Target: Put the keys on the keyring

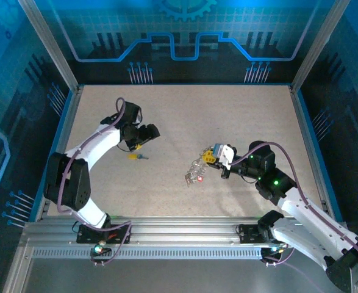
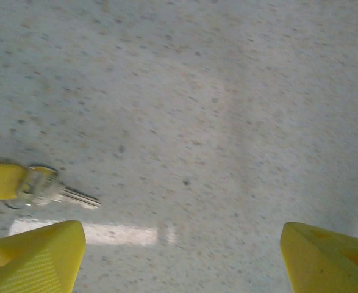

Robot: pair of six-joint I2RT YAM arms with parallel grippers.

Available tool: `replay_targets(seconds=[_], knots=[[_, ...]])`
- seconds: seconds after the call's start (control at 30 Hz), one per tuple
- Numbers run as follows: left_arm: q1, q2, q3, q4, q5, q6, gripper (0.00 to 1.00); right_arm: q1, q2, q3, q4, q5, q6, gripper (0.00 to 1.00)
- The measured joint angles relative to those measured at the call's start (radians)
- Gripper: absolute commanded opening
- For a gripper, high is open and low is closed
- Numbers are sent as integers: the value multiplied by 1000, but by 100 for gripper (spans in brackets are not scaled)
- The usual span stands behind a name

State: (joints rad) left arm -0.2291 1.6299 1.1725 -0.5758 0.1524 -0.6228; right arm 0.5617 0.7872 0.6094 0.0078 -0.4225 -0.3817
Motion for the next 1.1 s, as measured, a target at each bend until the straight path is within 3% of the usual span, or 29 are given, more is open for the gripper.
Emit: replay_targets(seconds=[0.43,1.1], knots=[[-6,166,32,-41,-85,181,87,0,-10,0,-18,0,0,0],[-21,210,-11,8,-77,166,87,0,-9,0,-18,0,0,0]])
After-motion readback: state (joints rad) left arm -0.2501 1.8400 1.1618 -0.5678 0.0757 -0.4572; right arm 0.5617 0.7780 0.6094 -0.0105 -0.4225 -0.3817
